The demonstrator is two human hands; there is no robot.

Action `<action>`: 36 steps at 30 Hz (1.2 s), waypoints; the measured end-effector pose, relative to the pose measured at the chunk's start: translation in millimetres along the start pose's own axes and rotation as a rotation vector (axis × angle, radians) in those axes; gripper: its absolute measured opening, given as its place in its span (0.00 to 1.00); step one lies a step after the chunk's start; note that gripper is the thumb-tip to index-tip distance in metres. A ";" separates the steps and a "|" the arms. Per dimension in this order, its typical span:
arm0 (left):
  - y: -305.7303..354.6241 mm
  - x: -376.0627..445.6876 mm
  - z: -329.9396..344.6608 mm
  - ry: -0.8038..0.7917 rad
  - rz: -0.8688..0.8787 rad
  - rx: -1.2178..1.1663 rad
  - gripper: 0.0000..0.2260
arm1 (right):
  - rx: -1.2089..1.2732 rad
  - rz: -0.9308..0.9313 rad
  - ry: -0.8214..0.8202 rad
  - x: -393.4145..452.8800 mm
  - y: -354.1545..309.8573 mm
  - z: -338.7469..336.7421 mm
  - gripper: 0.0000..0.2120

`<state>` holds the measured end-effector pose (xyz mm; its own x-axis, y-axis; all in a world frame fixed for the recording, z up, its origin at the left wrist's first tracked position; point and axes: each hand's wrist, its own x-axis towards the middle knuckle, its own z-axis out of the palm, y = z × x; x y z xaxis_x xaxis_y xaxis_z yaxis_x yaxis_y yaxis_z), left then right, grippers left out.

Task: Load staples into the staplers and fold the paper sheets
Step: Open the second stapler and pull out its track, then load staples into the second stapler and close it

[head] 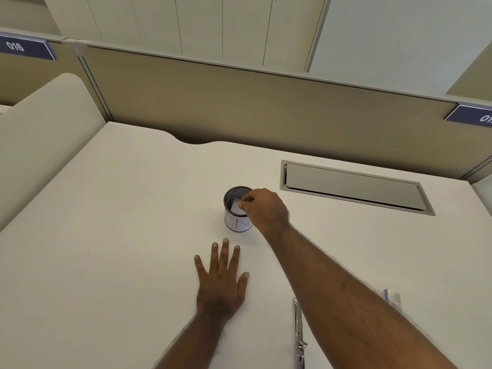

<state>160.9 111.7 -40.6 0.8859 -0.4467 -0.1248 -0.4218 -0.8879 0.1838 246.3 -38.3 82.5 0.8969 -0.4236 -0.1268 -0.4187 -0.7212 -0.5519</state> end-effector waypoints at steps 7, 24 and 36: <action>8.2 -7.5 -7.6 0.025 -0.011 -0.019 0.27 | 0.067 -0.023 0.057 -23.1 22.5 -25.0 0.06; 127.7 -63.0 -10.0 0.066 0.163 -0.111 0.30 | -0.304 0.115 0.158 -211.1 245.2 -70.7 0.12; 253.0 -51.3 13.3 0.006 0.421 -0.025 0.28 | -0.457 0.115 0.137 -258.0 334.3 -62.8 0.30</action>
<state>6.2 -91.4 -0.7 0.6387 -0.7689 -0.0280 -0.7422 -0.6253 0.2409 -134.0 -204.5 -17.5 0.8272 -0.5605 -0.0392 -0.5608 -0.8194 -0.1184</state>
